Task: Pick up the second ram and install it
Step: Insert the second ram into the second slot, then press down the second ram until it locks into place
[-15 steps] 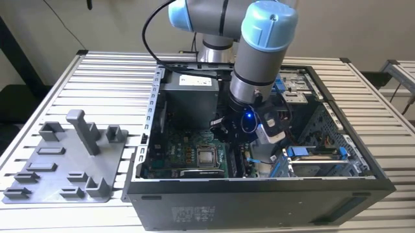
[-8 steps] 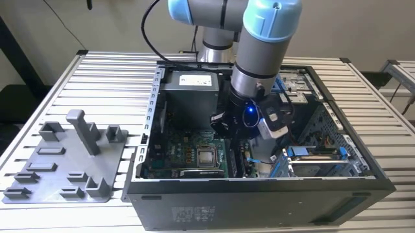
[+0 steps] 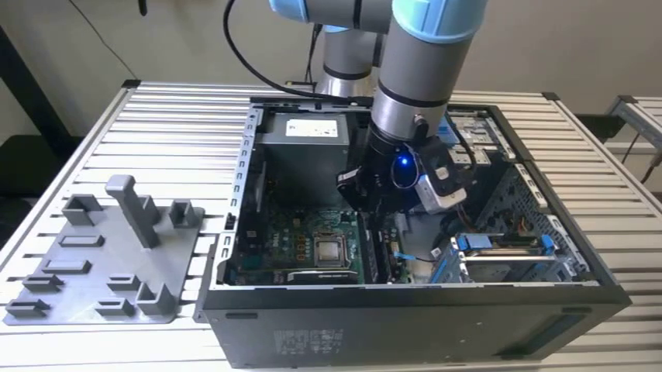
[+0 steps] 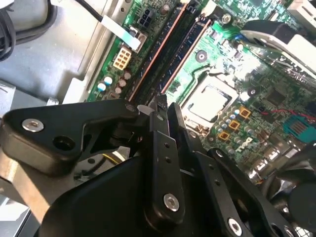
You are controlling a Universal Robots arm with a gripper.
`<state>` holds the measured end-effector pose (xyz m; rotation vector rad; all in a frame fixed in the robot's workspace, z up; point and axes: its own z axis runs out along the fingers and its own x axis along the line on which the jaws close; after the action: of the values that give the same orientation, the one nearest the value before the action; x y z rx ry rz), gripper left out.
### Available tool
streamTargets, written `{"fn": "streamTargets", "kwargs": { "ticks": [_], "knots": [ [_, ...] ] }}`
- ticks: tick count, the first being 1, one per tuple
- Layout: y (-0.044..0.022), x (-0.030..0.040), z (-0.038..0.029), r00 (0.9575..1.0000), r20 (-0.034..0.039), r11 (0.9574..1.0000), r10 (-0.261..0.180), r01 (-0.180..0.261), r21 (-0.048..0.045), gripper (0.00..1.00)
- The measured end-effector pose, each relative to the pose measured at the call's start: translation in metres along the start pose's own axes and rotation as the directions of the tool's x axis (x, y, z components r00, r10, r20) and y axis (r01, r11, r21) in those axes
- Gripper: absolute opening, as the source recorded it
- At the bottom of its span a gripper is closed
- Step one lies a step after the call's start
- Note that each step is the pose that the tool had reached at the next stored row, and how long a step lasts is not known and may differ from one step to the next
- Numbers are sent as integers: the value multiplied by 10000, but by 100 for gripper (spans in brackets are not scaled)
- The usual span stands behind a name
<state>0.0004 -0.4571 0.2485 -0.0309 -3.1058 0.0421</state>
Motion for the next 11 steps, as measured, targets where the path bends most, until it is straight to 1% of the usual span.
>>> {"fn": "streamTargets", "kwargs": {
  "ticks": [3,4,5,11],
  "knots": [
    [0,0,-3,10000,-1,10000,0,0,3,20],
    [0,0,-4,10000,-1,10000,0,0,4,13],
    [-1,0,-5,10000,-1,10000,0,0,4,11],
    [-1,1,-13,10000,-1,10000,0,0,4,11]
  ]
}}
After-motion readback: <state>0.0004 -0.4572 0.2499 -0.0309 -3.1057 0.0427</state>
